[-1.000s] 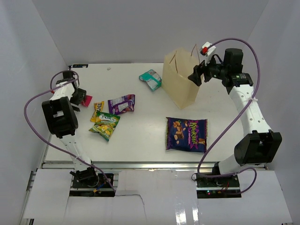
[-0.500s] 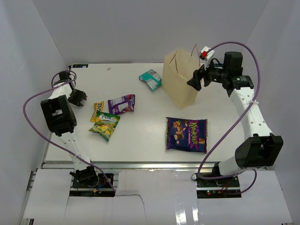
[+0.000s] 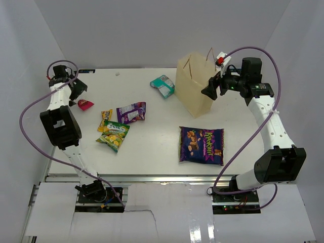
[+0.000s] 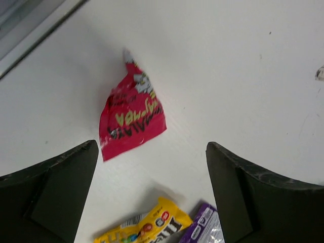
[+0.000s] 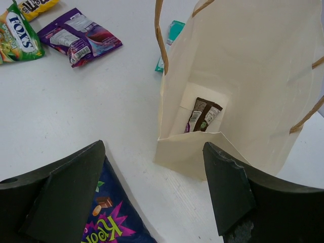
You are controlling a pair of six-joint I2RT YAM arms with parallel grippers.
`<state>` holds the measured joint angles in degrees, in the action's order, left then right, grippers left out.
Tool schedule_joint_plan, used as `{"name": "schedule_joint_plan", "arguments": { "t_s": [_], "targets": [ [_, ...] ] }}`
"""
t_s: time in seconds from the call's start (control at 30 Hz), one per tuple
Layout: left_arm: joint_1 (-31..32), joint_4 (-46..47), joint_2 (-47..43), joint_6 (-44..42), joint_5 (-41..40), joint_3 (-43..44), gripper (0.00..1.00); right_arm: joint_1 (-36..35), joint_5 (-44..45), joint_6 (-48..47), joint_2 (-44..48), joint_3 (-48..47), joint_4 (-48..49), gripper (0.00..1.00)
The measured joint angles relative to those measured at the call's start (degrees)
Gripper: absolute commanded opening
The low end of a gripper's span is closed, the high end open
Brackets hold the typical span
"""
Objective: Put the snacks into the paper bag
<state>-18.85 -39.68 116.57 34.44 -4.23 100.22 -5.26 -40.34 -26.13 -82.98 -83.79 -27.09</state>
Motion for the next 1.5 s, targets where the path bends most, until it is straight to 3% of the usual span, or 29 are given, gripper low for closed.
{"name": "schedule_joint_plan", "arguments": {
  "t_s": [0.13,0.33,0.43,0.6,0.9,1.03,1.13,1.27,1.5],
  "targets": [
    [-0.96,1.66,5.92,-1.77,1.62,5.57,0.98,0.0,0.02,0.17,0.0,-0.09,0.0,0.84],
    [-2.27,1.09,11.89,-2.82,3.85,6.21,0.94,0.02,0.13,0.79,0.0,-0.22,-0.02,0.84],
    [-2.51,1.09,13.44,-2.82,5.6,6.16,0.83,0.07,0.39,0.87,0.0,-0.35,-0.09,0.84],
    [-2.78,1.57,13.49,-2.14,7.37,6.03,0.51,0.37,0.57,1.07,0.0,-0.81,-0.22,0.84],
    [-2.67,4.11,12.04,-1.86,11.34,4.5,0.19,0.83,0.55,1.27,0.13,-0.81,-0.24,0.84],
    [-1.73,8.37,7.08,-1.36,15.96,-2.08,0.14,1.7,0.52,1.27,1.18,-0.61,-0.28,0.84],
    [1.57,13.05,0.57,-0.28,20.59,-7.02,0.11,2.6,0.42,1.27,2.84,0.31,-0.28,0.84],
    [11.45,23.54,-7.32,2.23,27.26,-7.04,0.05,3.63,-0.13,1.27,4.31,1.66,-0.26,0.84],
    [32.04,39.78,-7.63,7.78,37.42,7.32,0.03,4.31,-0.31,1.31,5.57,3.87,-0.31,0.84]
  ]
}}
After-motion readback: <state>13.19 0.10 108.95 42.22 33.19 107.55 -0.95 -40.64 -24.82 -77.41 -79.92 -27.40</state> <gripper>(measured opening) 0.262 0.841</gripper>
